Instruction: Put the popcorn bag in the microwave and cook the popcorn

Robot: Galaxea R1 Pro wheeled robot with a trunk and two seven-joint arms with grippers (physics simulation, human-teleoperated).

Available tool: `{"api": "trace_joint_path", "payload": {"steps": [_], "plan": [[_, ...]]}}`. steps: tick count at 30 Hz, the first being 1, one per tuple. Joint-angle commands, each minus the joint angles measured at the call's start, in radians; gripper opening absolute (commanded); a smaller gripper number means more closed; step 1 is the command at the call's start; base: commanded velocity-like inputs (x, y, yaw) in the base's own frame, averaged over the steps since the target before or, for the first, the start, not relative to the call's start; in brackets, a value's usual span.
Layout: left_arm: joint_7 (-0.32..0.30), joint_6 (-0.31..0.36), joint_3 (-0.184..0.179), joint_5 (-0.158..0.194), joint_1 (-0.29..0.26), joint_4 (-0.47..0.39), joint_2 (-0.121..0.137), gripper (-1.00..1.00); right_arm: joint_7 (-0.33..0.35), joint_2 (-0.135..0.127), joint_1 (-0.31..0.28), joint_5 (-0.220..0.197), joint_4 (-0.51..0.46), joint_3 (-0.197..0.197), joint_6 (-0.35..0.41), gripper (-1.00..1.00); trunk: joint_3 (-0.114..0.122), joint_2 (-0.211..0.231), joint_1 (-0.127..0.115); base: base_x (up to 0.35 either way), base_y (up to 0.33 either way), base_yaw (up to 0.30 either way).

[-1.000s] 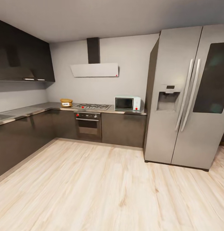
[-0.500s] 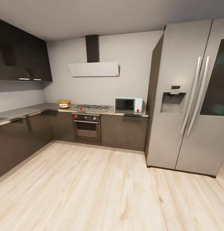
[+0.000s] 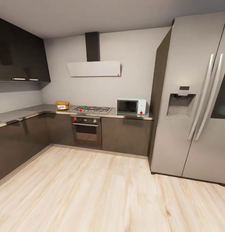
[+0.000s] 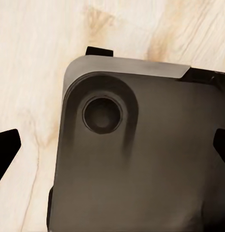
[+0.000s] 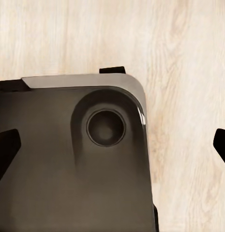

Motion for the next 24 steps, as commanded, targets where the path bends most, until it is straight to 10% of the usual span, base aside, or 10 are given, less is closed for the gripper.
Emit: {"api": "trace_joint_path", "payload": {"steps": [1, 24], "plan": [[-0.004, 0.001, 0.001, 0.008, 0.000, 0.000, 0.000, 1.00, 0.002, 0.000, -0.001, -0.009, 0.002, -0.001, -0.006, 1.00, -0.001, 0.000, 0.001, 0.326, 0.101, 0.000], [-0.003, 0.010, 0.000, 0.010, 0.000, 0.001, 0.000, 1.00, 0.002, 0.000, -0.001, -0.008, 0.002, -0.001, -0.006, 1.00, -0.001, 0.000, 0.001, 0.329, 0.045, 0.000]]}}
